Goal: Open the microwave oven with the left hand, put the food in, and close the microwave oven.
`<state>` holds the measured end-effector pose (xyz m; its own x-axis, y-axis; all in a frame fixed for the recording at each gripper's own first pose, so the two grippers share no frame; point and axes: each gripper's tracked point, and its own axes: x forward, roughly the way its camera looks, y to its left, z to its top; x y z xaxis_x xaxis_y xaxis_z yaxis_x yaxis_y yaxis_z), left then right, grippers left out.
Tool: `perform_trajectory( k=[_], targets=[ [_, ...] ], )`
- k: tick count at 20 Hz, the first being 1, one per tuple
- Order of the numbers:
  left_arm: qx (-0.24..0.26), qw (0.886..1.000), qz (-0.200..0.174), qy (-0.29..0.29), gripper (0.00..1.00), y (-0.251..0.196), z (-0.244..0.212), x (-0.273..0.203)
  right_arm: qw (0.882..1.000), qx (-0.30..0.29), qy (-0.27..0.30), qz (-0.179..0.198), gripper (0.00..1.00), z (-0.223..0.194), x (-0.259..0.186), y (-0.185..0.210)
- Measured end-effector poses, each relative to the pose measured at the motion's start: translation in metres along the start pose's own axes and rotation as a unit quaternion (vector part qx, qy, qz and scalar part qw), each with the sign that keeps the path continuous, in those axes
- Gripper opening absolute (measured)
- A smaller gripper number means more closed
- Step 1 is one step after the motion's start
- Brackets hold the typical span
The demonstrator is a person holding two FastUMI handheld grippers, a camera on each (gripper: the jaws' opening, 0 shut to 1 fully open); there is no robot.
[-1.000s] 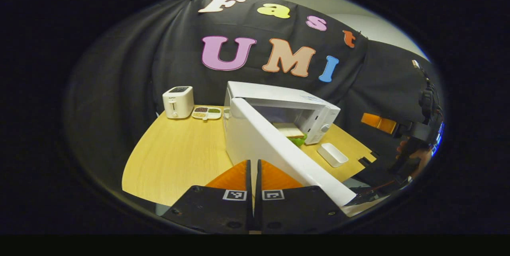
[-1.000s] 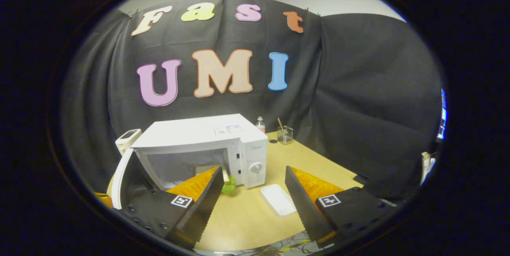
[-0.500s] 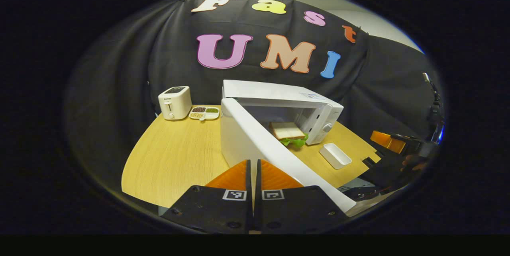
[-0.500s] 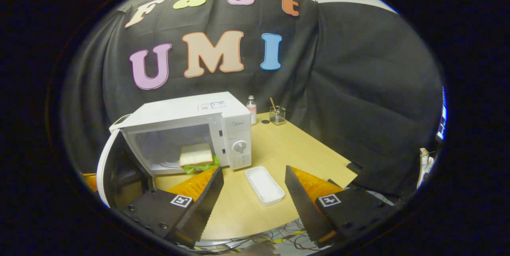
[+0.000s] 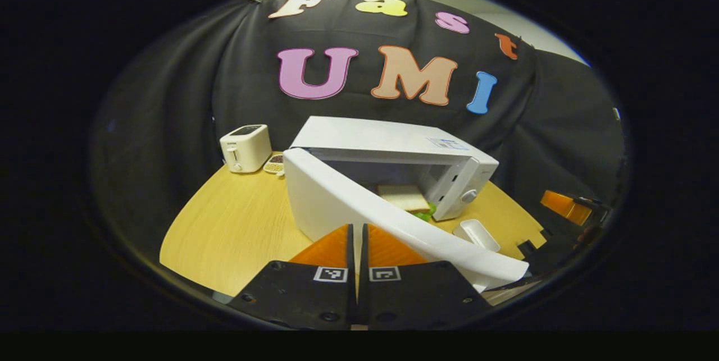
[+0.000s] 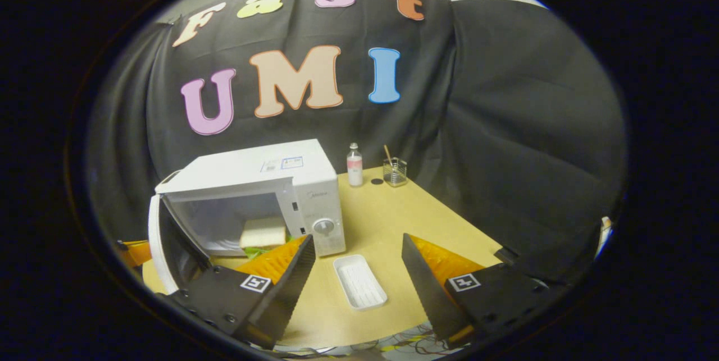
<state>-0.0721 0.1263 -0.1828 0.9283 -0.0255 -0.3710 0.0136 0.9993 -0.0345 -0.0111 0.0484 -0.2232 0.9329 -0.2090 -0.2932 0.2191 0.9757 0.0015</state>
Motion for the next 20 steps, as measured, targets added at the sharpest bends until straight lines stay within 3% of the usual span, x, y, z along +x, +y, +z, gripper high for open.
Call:
perform_trajectory(
  k=[8,20],
  targets=[
    [-0.02,1.0,-0.009,-0.017,0.0,-0.043,0.022,0.05,0.999,-0.021,-0.023,0.029,0.98,0.024,0.029,-0.017],
    [-0.015,0.999,-0.034,-0.038,0.0,-0.1,0.052,0.1,0.999,-0.025,-0.037,0.026,0.98,0.028,0.039,-0.041]
  ],
)
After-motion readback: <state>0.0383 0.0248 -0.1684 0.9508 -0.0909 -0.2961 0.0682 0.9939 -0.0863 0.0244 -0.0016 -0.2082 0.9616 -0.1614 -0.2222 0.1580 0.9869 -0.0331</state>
